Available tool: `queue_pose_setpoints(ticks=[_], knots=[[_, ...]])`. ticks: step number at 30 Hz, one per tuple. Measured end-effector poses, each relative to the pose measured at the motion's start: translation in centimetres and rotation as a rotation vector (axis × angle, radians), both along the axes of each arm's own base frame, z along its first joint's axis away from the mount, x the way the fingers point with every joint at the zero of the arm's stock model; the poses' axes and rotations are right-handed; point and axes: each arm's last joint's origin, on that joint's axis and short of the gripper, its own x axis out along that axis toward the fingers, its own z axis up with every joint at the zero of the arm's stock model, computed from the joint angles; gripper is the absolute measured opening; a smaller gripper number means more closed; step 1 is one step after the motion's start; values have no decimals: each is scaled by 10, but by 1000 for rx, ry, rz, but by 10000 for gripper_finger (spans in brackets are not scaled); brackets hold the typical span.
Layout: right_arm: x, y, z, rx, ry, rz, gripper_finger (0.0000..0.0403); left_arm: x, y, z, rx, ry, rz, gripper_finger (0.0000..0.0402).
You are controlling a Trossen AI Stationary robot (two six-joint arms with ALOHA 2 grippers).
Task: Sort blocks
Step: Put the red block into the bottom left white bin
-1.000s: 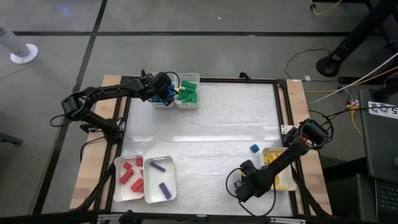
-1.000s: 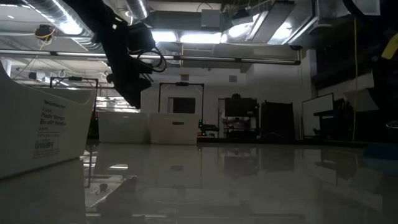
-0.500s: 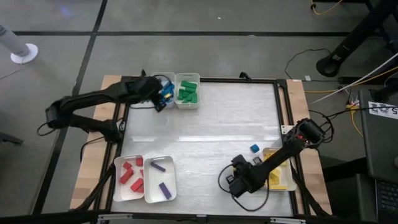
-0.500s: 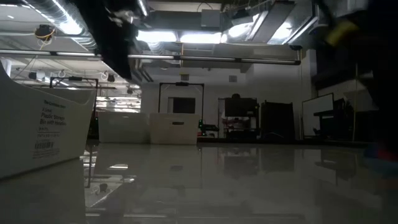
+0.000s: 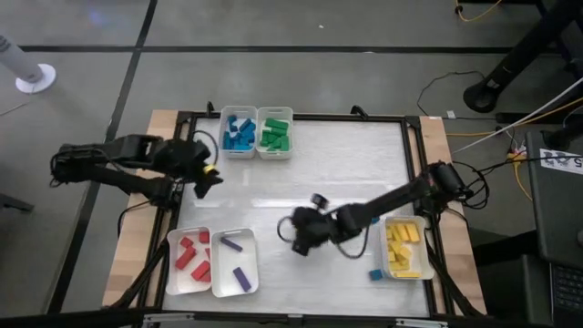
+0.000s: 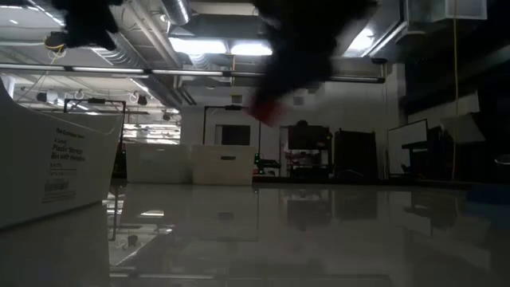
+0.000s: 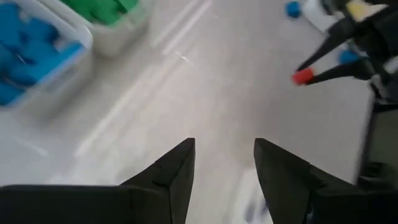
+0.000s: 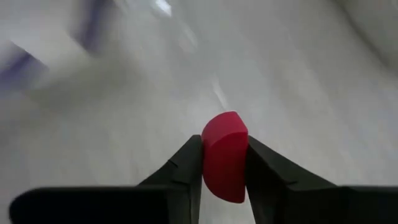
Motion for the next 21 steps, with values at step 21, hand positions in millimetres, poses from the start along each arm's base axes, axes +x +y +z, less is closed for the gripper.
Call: queue_pose_setpoints(ticks=[21], knots=[[80,-55,31,-275,-674,557,99,6,-42,-35,-175,-229,-70,155]])
